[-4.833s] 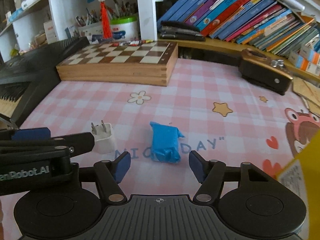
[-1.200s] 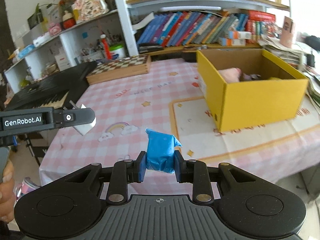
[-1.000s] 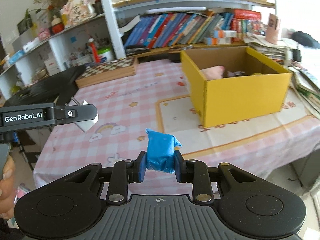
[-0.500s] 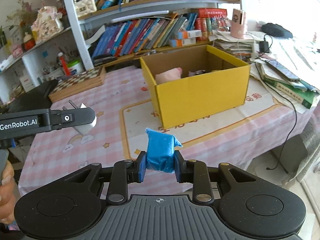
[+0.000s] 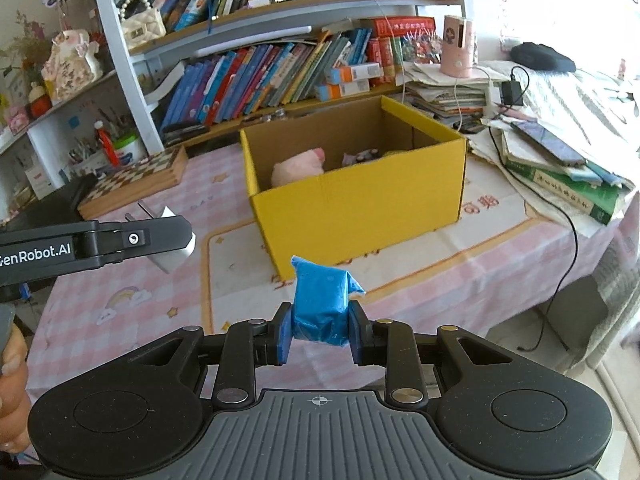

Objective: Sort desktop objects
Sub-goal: 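Lift the plug and blue object and carry both toward the yellow box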

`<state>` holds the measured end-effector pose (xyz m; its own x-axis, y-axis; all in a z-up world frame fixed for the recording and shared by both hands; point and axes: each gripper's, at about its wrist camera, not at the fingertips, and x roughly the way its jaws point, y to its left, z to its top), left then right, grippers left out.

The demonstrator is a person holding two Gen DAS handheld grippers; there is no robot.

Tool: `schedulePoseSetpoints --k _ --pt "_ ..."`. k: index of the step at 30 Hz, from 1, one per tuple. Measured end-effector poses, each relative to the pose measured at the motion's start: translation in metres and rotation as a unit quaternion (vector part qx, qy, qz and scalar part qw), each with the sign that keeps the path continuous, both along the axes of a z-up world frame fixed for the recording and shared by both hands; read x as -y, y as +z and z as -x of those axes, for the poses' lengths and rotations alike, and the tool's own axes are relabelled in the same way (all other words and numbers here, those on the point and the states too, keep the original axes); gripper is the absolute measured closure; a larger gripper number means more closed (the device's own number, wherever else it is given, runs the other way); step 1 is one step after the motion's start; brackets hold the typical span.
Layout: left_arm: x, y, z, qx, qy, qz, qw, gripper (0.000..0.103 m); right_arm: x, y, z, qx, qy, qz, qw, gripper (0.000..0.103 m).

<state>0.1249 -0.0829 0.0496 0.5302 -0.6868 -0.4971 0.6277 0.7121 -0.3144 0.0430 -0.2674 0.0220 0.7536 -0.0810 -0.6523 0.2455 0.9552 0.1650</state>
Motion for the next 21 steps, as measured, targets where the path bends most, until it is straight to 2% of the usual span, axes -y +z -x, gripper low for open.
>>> schedulePoseSetpoints --k 13,21 --pt "0.061 0.014 -0.001 0.025 0.051 0.002 0.9984 0.074 0.065 0.012 -0.021 0.026 0.054 0.01 0.998 0.075" --pt "0.088 0.022 -0.007 0.04 0.105 0.003 0.9937 0.074 0.096 0.021 -0.048 0.048 0.1 0.015 0.994 0.075"
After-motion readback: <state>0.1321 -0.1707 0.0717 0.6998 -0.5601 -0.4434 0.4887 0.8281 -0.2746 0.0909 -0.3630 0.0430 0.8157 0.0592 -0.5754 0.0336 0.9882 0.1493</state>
